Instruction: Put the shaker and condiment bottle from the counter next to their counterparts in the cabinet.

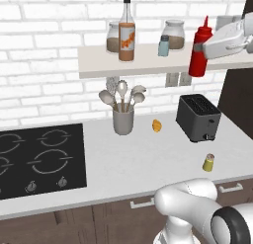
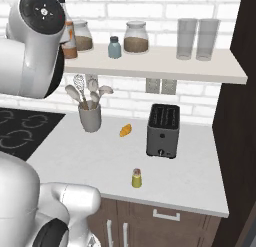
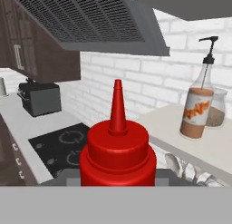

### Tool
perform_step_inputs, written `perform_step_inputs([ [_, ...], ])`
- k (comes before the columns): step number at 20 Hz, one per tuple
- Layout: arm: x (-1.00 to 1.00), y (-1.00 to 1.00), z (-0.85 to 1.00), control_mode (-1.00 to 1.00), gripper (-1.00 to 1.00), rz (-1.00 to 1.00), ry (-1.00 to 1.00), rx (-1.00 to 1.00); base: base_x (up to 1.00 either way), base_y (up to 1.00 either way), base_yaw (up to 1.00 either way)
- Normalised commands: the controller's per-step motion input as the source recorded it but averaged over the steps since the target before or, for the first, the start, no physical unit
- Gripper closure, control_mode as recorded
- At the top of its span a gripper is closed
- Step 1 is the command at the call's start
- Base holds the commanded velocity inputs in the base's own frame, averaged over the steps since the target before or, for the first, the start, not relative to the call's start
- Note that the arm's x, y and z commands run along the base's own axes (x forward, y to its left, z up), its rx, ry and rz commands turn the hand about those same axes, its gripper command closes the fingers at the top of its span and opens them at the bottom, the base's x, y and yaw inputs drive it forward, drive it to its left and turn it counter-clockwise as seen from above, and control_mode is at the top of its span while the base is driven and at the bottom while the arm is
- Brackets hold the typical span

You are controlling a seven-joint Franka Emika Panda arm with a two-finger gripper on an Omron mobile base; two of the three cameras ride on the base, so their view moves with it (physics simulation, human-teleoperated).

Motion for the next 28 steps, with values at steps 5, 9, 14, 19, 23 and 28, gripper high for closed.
perform_step_inputs([
  [5,0.04,0.07,0.0,-1.0,1.0,-0.09,0.0,0.0,0.0,0.0,0.0],
  [9,0.0,0.0,0.0,-1.0,1.0,-0.13,-0.01,0.0,0.0,0.0,0.0],
  [14,0.0,0.0,0.0,-1.0,1.0,-0.14,-0.02,0.0,0.0,0.0,0.0],
  [19,0.0,0.0,0.0,-1.0,1.0,-0.13,-0.03,0.0,0.0,0.0,0.0],
  [23,0.0,0.0,0.0,-1.0,1.0,-0.13,-0.03,0.0,0.0,0.0,0.0],
  [28,0.0,0.0,-0.05,-1.0,1.0,-0.13,-0.02,0.0,0.0,0.0,0.0],
])
